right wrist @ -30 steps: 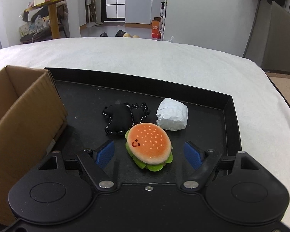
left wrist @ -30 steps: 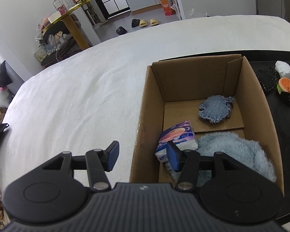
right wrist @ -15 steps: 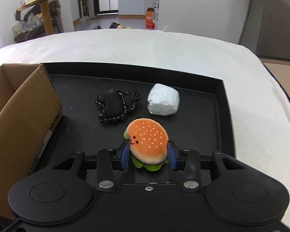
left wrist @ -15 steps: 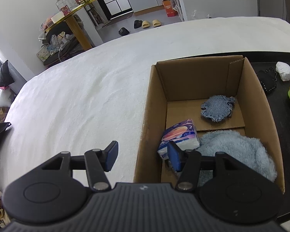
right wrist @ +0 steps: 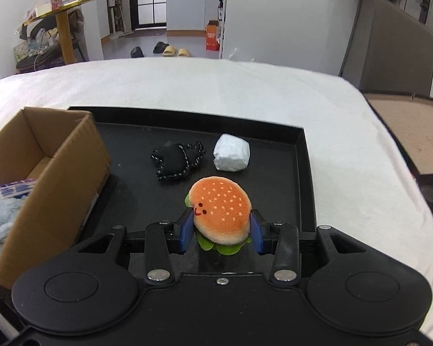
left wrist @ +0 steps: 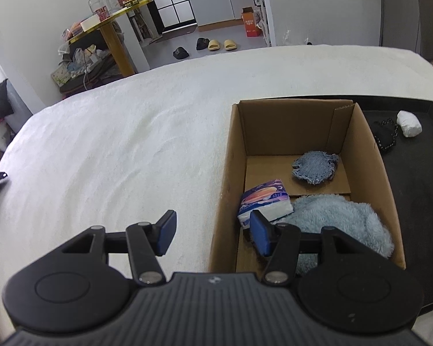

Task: Organize soft objects
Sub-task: 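Lift the burger plush and carry it over the box with the right gripper, then open the right gripper to drop the burger plush into the box, then move the right gripper down to the white crumpled paper ball, then close the right gripper on the paper ball and lift it, then carry the paper ball over the box with the right gripper, then open the right gripper to drop the paper ball into the box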

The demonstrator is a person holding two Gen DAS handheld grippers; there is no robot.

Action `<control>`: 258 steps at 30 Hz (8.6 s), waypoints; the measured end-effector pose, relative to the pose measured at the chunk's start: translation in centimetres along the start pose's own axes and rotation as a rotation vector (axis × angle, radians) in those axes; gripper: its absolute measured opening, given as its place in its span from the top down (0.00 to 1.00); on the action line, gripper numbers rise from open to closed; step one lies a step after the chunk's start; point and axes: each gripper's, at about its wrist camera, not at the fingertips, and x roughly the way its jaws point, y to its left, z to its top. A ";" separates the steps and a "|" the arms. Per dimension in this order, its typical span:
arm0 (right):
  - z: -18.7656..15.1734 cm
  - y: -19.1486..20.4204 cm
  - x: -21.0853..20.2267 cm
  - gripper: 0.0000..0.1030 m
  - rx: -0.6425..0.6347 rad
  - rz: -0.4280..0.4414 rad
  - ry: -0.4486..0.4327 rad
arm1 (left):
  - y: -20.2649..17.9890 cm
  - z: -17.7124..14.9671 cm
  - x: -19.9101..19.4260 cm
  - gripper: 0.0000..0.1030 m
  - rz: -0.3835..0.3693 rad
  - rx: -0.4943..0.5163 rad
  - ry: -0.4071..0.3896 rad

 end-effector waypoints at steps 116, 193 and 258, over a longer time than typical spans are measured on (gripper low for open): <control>2.6 -3.0 5.1 0.21 0.153 0.069 -0.099 | -2.2 1.5 1.5 0.35 0.155 0.060 -0.026; 1.0 2.5 -5.4 0.66 0.024 0.053 -0.227 | 1.3 -0.8 -0.5 0.38 -0.084 -0.035 -0.056; 5.5 19.8 -6.0 0.39 -0.467 0.268 -0.160 | 4.2 -1.2 2.6 0.87 -0.253 -0.173 0.071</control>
